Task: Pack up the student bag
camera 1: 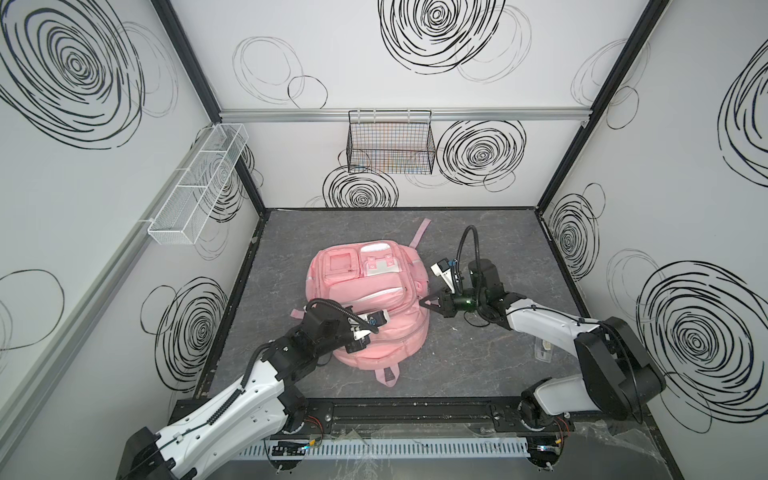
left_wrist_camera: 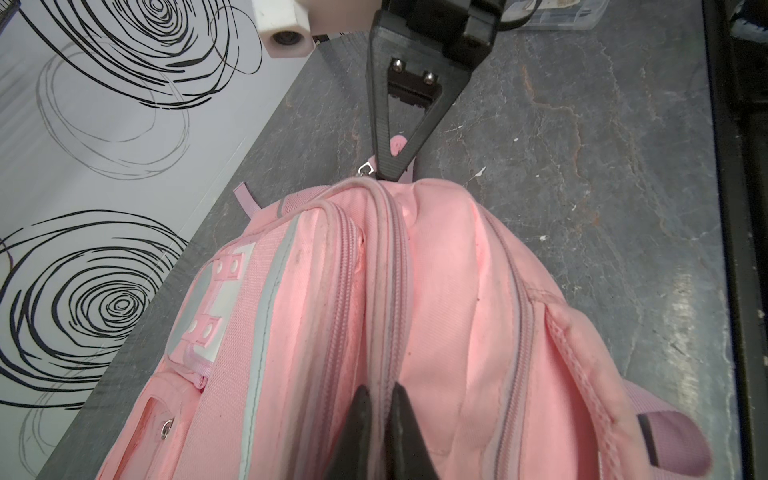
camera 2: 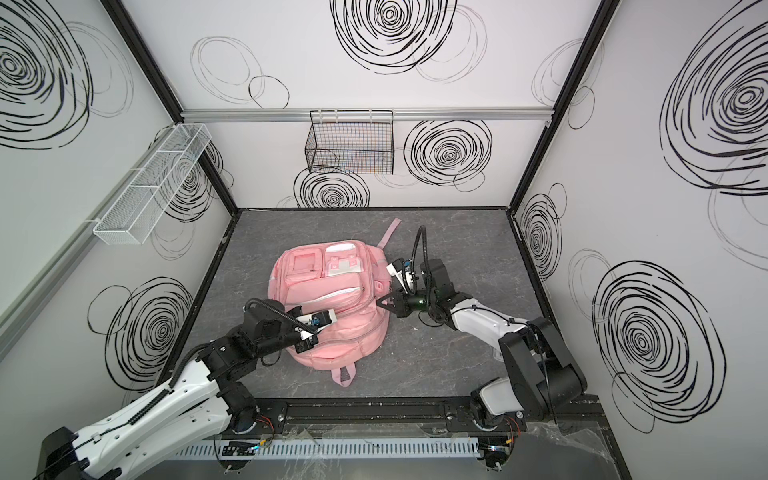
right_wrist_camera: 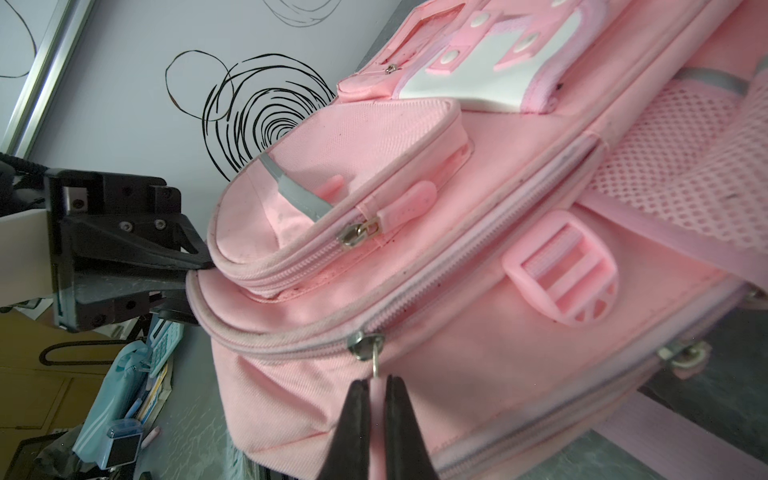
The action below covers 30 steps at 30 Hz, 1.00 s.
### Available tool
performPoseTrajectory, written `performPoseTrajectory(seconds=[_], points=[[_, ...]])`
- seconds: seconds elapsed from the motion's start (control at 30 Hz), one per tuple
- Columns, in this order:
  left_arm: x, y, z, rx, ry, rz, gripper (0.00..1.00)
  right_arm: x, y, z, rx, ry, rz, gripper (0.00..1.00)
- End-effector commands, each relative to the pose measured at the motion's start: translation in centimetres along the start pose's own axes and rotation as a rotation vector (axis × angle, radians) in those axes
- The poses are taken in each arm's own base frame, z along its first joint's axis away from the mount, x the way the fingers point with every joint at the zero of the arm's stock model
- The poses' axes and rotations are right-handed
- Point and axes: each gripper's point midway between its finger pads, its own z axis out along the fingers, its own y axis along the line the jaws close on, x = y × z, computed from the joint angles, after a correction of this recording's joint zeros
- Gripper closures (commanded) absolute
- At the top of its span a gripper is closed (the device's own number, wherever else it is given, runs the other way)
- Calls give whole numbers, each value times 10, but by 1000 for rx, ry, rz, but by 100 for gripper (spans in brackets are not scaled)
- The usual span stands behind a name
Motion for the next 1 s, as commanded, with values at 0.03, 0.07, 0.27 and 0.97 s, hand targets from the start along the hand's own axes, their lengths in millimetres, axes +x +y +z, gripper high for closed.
performPoseTrajectory(seconds=[0.03, 0.07, 0.27, 0.97], points=[[-40, 17, -17, -57, -153, 35, 100, -14, -35, -7, 158, -38, 46, 100], [-42, 15, -19, -50, -169, 38, 100, -15, -41, -8, 177, -41, 59, 100], [-58, -4, -29, 40, -268, 92, 100, -21, -64, -4, 235, -20, 69, 100], [-58, -13, -25, 86, -283, 129, 100, -78, -123, -2, 426, -89, 116, 100]])
